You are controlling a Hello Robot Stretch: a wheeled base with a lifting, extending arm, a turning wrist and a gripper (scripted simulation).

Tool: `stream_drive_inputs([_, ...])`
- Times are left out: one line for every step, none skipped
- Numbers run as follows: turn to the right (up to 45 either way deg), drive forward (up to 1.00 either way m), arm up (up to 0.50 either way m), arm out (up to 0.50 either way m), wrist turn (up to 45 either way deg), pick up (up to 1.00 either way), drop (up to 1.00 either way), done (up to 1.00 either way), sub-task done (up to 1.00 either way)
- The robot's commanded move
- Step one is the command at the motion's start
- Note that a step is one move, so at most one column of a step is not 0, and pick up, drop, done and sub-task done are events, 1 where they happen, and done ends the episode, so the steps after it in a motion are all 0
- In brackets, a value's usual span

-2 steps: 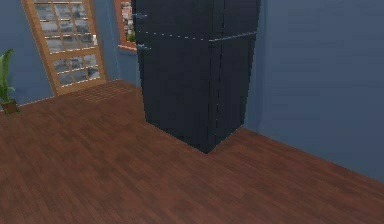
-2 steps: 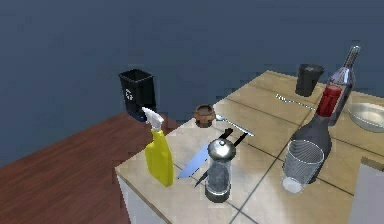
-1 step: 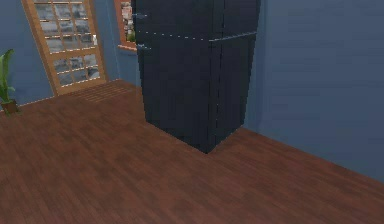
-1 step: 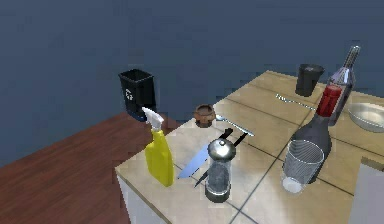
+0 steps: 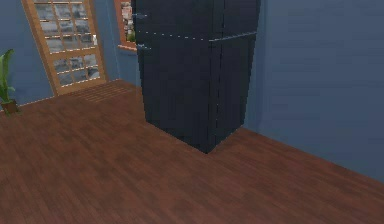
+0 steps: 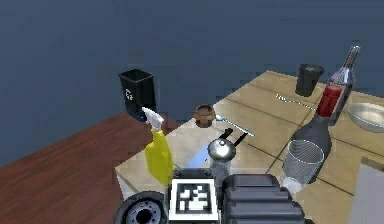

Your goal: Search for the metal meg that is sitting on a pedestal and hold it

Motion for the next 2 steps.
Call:
stream_drive_inputs([0.0, 0.0, 0.0, 0.38, 0.0, 0.0, 0.0, 0.0, 0.0])
stream_drive_inputs([0.0, 0.0, 0.0, 0.0, 45.0, 0.0, 0.0, 0.0, 0.0])
